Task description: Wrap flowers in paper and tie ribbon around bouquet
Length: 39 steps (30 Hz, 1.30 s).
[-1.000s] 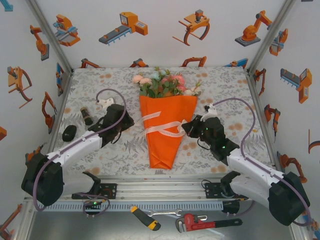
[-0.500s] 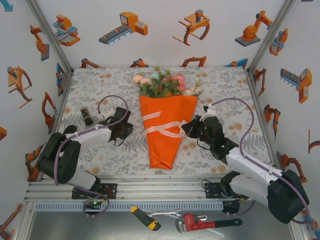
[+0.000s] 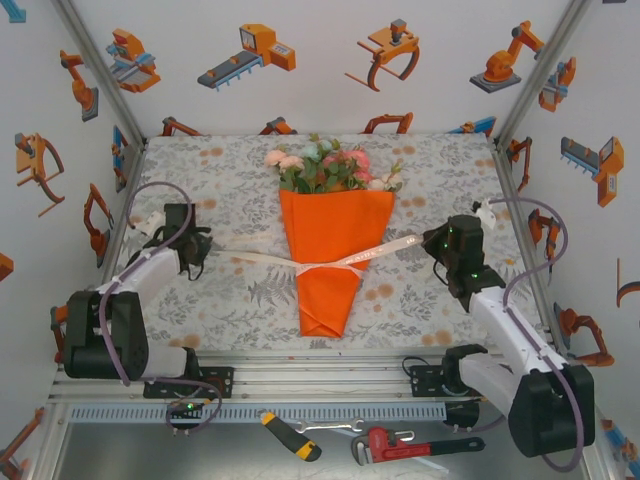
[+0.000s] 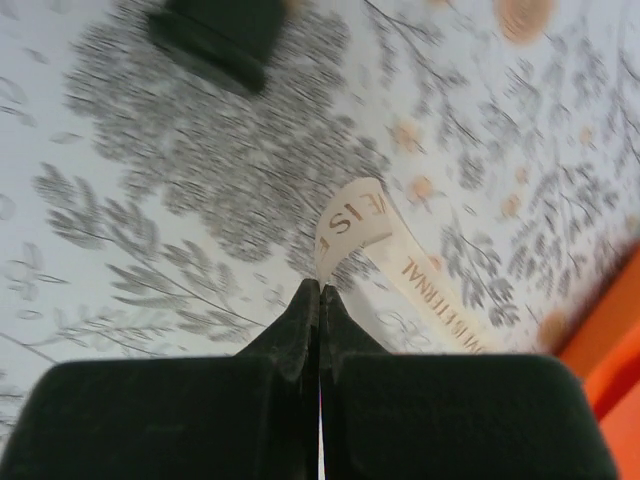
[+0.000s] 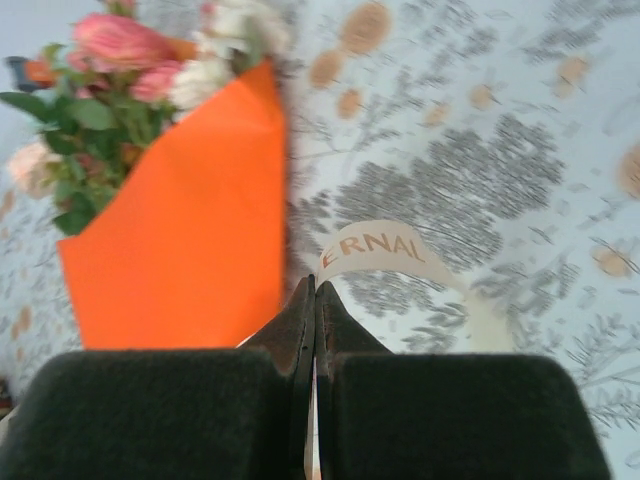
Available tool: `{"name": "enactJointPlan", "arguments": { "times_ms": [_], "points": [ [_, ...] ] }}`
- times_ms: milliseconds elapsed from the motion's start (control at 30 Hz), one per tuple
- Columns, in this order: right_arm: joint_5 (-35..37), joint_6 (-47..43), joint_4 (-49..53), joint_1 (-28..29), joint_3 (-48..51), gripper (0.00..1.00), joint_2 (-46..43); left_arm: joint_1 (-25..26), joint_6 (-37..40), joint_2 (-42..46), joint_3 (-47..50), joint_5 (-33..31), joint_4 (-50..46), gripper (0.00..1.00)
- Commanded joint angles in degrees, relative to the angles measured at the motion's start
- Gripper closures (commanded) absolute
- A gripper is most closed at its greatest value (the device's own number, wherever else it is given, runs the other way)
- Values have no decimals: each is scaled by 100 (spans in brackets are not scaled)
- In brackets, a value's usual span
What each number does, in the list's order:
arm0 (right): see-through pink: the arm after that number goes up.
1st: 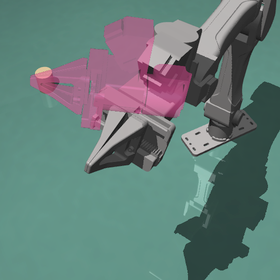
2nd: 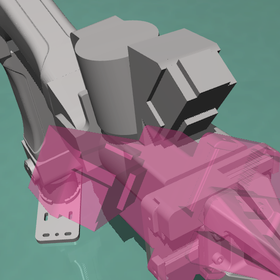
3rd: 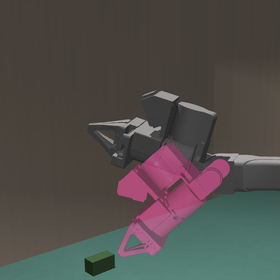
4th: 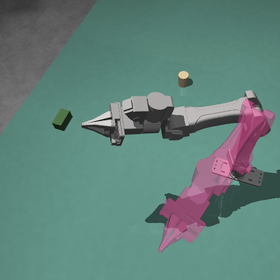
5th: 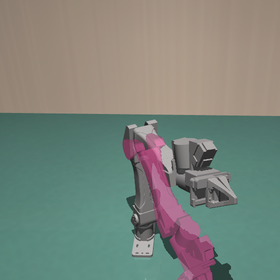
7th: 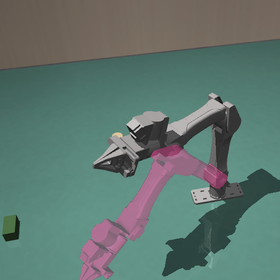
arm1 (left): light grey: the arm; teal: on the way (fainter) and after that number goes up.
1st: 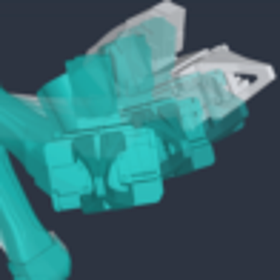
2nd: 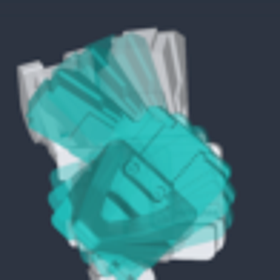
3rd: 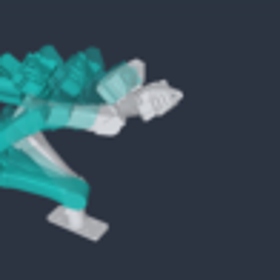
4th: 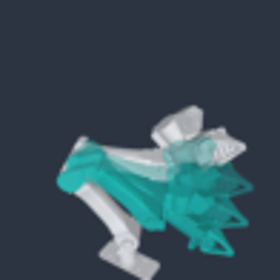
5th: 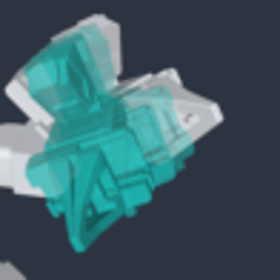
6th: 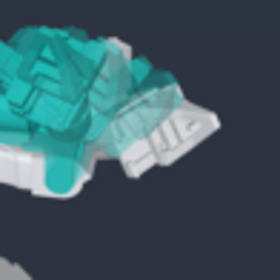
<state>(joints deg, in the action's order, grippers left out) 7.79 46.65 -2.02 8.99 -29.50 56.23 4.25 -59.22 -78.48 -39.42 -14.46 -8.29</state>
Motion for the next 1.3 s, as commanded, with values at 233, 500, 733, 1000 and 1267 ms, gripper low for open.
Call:
{"name": "enactJointPlan", "arguments": {
  "times_ms": [233,500,733,1000,1267],
  "points": [
    [-444,197,179,-1722,453,100,609,-1680,444,55,627,431,155,100],
    [-995,704,43,-3456,490,100,1082,-3052,549,377,716,663,242,100],
    [-1187,1301,24,-4343,505,100,1048,-3472,433,506,713,843,347,100],
    [-2111,931,-741,-4264,620,100,759,-3220,528,670,843,1613,958,100],
    [-1992,108,1154,-3023,-118,43,103,-490,1332,1948,60,228,-489,31]
  ]
}}
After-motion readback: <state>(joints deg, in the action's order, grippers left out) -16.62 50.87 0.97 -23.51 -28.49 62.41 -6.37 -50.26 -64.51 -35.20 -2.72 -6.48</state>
